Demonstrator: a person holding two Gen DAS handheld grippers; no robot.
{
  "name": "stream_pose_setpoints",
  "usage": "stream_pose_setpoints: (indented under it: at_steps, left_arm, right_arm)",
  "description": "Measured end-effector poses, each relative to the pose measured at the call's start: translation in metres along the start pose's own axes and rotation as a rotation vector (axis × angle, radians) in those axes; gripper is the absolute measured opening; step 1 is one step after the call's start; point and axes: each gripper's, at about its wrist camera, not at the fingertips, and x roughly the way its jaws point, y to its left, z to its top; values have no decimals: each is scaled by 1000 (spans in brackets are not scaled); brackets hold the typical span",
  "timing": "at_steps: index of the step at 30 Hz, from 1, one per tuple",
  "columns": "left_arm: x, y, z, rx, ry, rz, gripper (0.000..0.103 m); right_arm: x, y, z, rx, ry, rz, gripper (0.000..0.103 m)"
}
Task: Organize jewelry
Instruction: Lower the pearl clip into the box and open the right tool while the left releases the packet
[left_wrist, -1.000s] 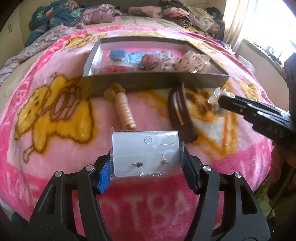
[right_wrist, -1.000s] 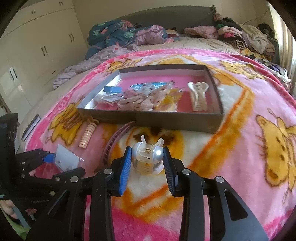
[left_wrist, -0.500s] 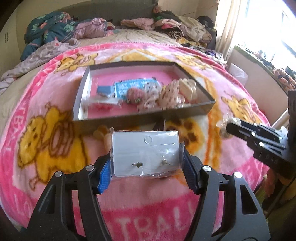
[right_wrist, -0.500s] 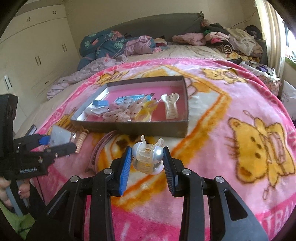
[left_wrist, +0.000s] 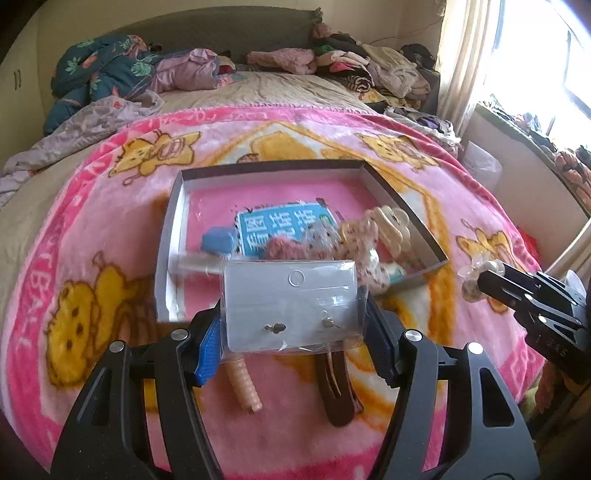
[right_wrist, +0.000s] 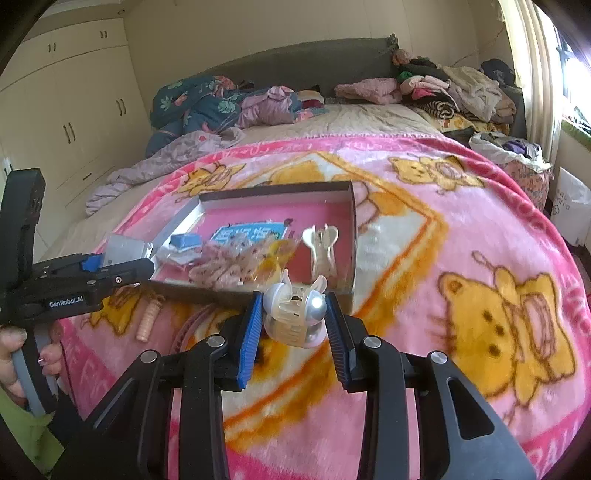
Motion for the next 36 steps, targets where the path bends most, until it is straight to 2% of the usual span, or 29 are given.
stream_pose_setpoints:
  at_steps: [18, 36]
  left_arm:
    - [38, 19, 31, -19, 20, 27, 56]
    - [82, 29, 40, -27, 73, 48, 56]
  right_arm:
    - [39, -11, 41, -2, -7, -20, 33]
    - [85, -17, 31, 1, 68, -25, 33]
